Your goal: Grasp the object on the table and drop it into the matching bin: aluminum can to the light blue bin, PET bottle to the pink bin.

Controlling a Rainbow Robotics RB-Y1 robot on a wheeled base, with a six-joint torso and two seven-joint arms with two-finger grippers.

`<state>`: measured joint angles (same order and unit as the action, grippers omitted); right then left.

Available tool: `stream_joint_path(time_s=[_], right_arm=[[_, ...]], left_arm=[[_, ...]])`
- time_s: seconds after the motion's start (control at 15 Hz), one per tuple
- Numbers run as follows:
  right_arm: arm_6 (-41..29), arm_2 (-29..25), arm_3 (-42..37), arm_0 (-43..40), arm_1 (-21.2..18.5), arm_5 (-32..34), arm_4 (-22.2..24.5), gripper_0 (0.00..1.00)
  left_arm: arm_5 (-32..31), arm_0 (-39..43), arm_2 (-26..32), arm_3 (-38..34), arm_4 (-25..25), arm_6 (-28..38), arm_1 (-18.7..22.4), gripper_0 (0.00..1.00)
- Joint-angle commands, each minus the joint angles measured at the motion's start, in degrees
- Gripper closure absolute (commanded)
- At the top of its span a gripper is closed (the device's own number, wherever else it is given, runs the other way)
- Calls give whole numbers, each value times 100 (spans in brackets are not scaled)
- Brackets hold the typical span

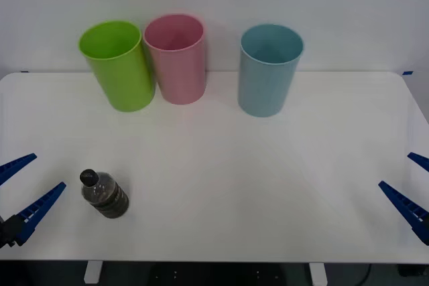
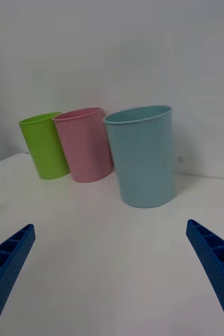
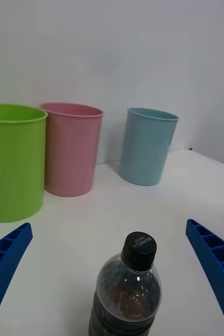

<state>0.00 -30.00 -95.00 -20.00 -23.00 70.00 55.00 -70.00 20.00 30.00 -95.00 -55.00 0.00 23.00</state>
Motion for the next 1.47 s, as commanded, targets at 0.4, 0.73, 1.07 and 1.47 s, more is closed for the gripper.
stream_joint_path(time_s=[0.4,0.73,1.07,1.47], right_arm=[[0,0,0,0,0,0,0,0],[0,0,0,0,0,0,0,0],[0,0,0,0,0,0,0,0],[0,0,0,0,0,0,0,0]], left_arm=[[13,21,-56,237,121,9,-129,0],[66,206,-29,245,121,-53,-76,0],[136,487,-56,316,68,-220,143,0],[136,329,-390,1247,42,-1547,513,0]])
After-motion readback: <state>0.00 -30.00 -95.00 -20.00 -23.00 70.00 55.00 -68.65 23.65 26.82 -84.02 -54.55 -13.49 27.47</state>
